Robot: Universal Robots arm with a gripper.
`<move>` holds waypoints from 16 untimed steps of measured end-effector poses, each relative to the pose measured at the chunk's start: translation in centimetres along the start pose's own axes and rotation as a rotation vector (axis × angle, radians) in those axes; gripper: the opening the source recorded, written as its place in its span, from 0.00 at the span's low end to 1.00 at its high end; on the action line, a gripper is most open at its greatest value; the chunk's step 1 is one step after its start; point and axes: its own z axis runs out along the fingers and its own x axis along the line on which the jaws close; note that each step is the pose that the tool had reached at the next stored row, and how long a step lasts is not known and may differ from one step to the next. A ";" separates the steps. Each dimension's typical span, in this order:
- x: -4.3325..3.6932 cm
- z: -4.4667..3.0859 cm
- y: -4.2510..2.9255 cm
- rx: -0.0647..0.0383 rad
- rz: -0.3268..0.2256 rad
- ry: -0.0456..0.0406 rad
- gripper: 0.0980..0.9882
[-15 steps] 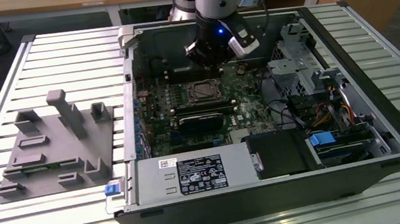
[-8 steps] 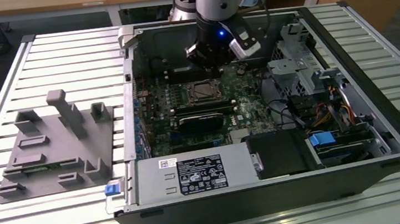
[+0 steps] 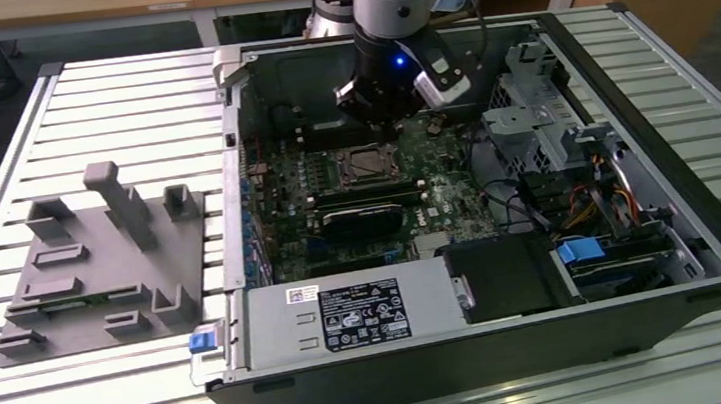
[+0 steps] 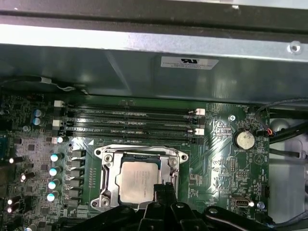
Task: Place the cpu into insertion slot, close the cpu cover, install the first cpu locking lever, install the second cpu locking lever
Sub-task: 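Install the second cpu locking lever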
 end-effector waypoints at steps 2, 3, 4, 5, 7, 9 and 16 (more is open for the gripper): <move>0.00 0.00 -0.04 0.000 0.000 0.0000 0.01; 0.00 -0.01 -0.07 0.000 0.000 0.0000 0.01; 0.00 -0.01 -0.10 0.000 0.000 0.0001 0.01; 0.00 -0.01 -0.14 0.000 0.000 0.0000 0.01; 0.01 -0.01 -0.21 0.000 0.000 0.0000 0.01; 0.01 -0.02 -0.28 0.000 0.000 0.0000 0.01; 0.02 -0.05 -0.55 0.000 0.000 0.0000 0.01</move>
